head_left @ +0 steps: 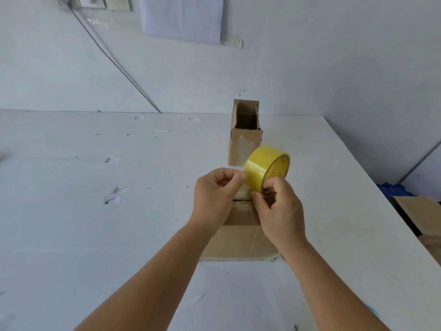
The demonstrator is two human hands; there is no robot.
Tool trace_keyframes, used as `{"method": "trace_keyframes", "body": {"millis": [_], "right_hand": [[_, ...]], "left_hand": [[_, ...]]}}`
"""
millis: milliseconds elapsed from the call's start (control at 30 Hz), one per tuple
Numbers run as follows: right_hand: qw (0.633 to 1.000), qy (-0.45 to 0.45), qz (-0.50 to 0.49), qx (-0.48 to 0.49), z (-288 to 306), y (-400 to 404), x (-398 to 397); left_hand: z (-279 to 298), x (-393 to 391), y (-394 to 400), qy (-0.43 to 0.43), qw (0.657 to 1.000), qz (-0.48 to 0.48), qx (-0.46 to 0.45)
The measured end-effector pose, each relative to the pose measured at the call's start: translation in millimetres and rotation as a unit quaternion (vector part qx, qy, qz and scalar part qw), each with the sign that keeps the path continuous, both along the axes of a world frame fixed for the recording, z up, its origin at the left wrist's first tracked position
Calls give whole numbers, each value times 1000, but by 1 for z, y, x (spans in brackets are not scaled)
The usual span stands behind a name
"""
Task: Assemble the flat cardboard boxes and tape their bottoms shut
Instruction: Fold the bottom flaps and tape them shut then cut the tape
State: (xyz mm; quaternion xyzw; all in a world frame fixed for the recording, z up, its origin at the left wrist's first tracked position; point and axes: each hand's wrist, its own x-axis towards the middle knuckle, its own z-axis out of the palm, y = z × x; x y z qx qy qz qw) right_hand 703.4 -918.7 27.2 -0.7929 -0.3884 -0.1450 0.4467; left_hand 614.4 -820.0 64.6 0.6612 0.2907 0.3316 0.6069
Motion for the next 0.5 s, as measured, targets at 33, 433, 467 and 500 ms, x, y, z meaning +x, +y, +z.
{"method": "trace_keyframes", "body": {"millis": [33,433,467,500], "right_hand": [[1000,-3,4,-2,0,0,0],[978,206,-14,-39,17,2,6],[978,202,-20,-42,18,3,7],[978,202,-27,-44,19,4,8]], "left_hand": [[1,1,0,1,1000,1,2],[-1,-17,16,-23,996,-56,-60],[0,-19,17,-27,996,-59,-65],[0,-20,18,-25,996,-59,-62]]}}
